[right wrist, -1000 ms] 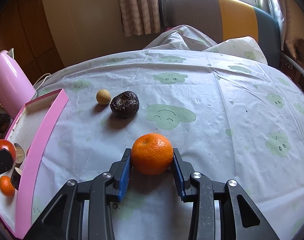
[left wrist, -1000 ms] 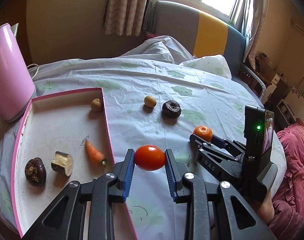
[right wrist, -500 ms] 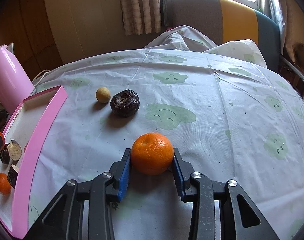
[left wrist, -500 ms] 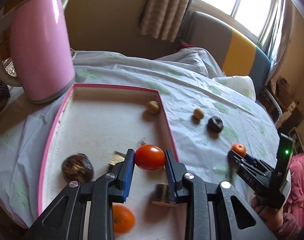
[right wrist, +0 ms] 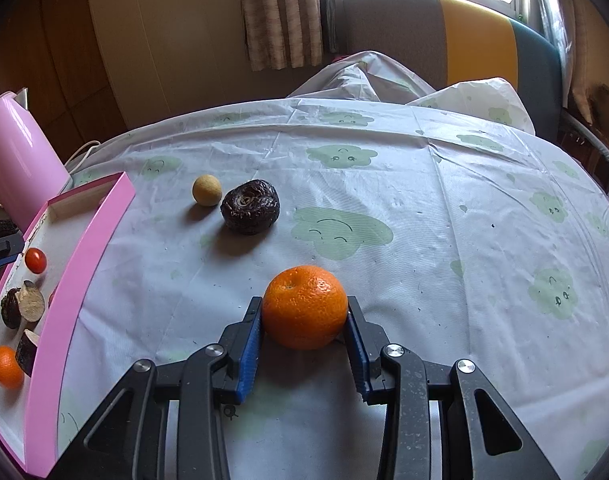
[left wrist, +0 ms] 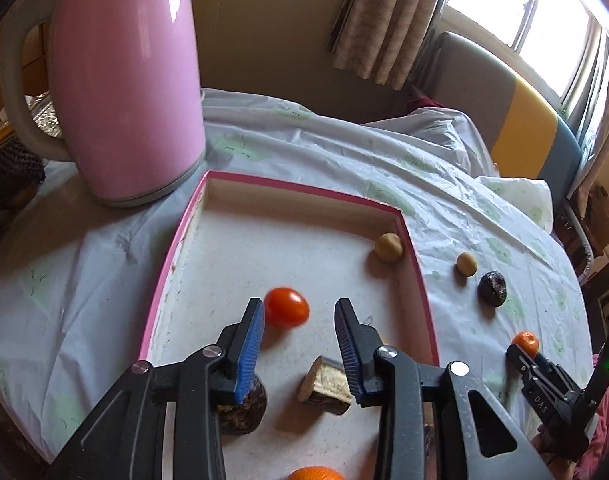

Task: Organize fruits
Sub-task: 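Carry the tomato into the pink tray and open the left tool, then carry the mandarin into the pink tray and open the right tool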

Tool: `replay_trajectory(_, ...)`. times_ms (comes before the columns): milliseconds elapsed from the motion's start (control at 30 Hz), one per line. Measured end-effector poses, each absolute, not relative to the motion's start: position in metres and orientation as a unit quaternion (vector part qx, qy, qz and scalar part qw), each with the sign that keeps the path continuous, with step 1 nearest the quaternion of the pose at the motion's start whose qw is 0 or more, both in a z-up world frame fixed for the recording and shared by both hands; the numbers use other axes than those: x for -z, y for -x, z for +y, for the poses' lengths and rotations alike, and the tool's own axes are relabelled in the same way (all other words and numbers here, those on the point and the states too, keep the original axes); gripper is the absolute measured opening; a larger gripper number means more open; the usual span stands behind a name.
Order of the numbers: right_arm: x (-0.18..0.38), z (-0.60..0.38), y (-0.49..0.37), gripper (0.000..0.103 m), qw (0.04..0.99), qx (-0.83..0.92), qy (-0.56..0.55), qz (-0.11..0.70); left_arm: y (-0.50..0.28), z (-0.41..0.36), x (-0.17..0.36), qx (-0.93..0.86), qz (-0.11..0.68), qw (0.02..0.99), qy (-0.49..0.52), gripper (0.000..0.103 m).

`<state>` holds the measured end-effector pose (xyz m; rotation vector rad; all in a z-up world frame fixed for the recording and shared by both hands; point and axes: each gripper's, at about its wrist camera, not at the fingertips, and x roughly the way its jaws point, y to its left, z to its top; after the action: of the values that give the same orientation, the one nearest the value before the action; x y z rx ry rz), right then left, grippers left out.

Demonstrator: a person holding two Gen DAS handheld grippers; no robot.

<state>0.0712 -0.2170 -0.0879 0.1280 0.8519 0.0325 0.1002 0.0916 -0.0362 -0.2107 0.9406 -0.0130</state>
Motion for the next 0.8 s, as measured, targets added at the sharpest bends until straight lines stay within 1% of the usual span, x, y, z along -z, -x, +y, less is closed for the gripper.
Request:
replay_trajectory(100, 0.088, -0.217, -0.071, 0.039, 0.909, -0.016, -0.062, 0.413, -0.088, 0.091, 0.038, 0.000, 0.452, 0.885, 0.106, 0.036)
replay_trajectory(333, 0.088, -0.218, -0.071, 0.039, 0.909, -0.016, -0.063, 0.412, -0.060, 0.075, 0.032, 0.014, 0.443, 0.893, 0.078, 0.036)
replay_trajectory(567, 0.086, -0.216, -0.071, 0.038, 0.908, -0.015, -0.055, 0.416, -0.048, 0.064, 0.026, 0.032, 0.438, 0.896, 0.063, 0.036)
replay_trajectory(800, 0.084, -0.209, -0.064, 0.038, 0.906, -0.025, -0.049, 0.419, -0.042, 0.061, 0.031, 0.040, 0.448, 0.891, 0.063, 0.036)
